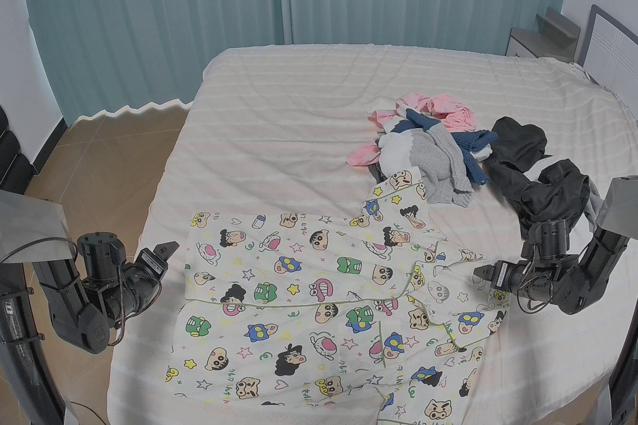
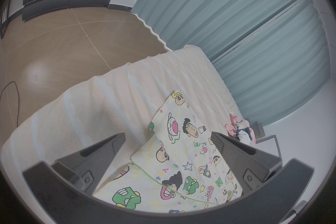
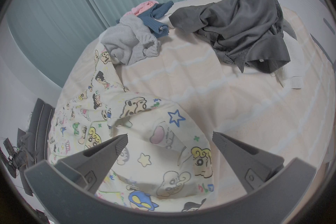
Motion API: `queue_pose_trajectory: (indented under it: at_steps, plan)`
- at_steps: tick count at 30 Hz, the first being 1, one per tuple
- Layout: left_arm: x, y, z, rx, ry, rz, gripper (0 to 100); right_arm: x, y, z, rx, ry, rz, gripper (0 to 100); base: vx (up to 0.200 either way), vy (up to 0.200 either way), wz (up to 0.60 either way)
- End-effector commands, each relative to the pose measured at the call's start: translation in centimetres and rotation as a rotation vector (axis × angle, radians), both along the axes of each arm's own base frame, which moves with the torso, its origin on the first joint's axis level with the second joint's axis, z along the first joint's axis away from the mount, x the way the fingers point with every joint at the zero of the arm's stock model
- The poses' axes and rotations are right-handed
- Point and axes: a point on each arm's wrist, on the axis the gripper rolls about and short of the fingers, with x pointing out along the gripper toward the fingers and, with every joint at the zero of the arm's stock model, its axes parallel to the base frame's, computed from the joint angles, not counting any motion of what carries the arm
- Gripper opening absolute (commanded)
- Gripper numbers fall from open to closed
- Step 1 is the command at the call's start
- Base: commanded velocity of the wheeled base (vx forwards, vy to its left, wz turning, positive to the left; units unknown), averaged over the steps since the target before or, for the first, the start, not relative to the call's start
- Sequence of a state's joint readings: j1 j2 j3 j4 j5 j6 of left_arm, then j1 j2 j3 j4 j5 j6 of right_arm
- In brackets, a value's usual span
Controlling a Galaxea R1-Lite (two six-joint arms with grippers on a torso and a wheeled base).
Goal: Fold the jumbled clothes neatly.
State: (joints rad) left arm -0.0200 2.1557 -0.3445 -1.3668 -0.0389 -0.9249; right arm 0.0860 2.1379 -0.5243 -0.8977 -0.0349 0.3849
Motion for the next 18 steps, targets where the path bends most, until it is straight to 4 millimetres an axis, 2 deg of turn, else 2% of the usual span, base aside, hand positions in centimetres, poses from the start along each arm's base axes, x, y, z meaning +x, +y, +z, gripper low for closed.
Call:
queue_pose_trajectory:
  at_steps: [1,3,8,12,15,18]
  plan:
    - [0.0,0.0,0.0,0.001,-0.003,0.005,100,-0.1,0.2,1.2,0.019,-0.041,0.011,100,0.000,0.000,0.00]
    - [0.0,0.0,0.0,0.000,-0.002,0.013,100,0.0,0.4,1.2,0.032,-0.045,0.029,100,0.000,0.000,0.00]
    - [0.0,0.0,0.1,0.002,-0.007,0.018,100,0.0,3.5,3.0,0.062,-0.109,0.115,100,-0.200,0.000,0.00]
    - [0.0,0.0,0.1,0.002,-0.006,0.017,100,-0.4,5.3,3.2,0.066,-0.114,0.168,100,-0.200,0.000,0.00]
    - [0.0,0.0,0.1,0.004,-0.006,0.018,100,-1.6,6.1,3.4,0.092,-0.101,0.186,100,-0.200,0.000,0.00]
    - [0.0,-0.1,0.2,0.006,-0.009,0.015,100,-3.7,7.0,4.0,0.187,-0.071,0.165,100,-0.200,0.000,0.00]
